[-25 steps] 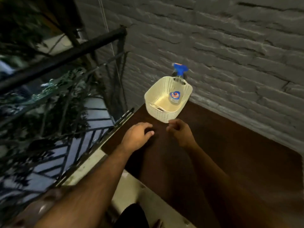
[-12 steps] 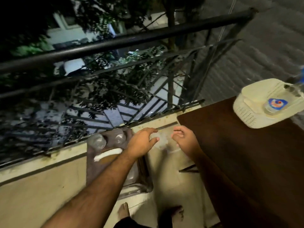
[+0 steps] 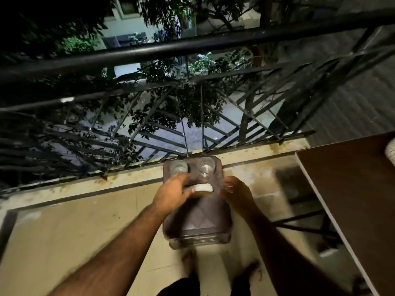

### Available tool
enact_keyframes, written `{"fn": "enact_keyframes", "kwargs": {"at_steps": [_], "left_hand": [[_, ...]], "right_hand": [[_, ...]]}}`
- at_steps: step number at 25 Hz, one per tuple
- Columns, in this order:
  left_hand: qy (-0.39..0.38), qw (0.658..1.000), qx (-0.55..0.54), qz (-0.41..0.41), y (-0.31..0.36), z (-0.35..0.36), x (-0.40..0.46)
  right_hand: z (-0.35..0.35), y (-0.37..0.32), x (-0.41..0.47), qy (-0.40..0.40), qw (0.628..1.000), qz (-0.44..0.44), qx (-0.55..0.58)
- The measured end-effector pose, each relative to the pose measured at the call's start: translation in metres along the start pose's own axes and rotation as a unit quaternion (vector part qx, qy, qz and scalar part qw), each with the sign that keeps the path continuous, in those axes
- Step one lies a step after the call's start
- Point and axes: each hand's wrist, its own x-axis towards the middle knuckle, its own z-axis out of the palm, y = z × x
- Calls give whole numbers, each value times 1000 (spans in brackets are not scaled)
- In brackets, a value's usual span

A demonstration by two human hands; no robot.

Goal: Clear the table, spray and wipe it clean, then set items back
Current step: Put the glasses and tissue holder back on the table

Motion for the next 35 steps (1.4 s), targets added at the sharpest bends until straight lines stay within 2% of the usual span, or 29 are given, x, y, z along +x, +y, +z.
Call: {"fn": "enact_keyframes", "kwargs": {"at_steps": [2,5,8,11,16,20,24,28,30,33,35], "left_hand": [[-4,1000,-4,-30,-28,2,12],[-16,998,8,-54,-65,15,42],[-14,997,14,-74,-86,32,72],[-1,997,25,-67,-105,53,111],[-20,997,10,-80,-133,86,161],[-10,997,-18,-80,-148,103,170],[6,997,-8,-75,-141,106,176],[30,998,21,-57,-126,96,162],[26,998,18,-47,-110,80,146],[25,999,27,-26,-75,44,120],[19,999,33,2,-42,15,102]], "right_hand": [[20,-2,18,-24,998,1,-49],[53,8,55,-7,995,-31,-100],[76,13,91,12,991,-16,-135],[94,21,134,44,987,-21,-155],[129,43,192,18,983,16,-185],[144,57,201,65,976,-54,-202],[148,58,205,67,986,-28,-152],[134,48,196,115,976,-97,-155],[116,32,177,133,970,-114,-169],[76,9,143,142,977,-98,-129],[43,-3,113,150,974,-95,-143]]}}
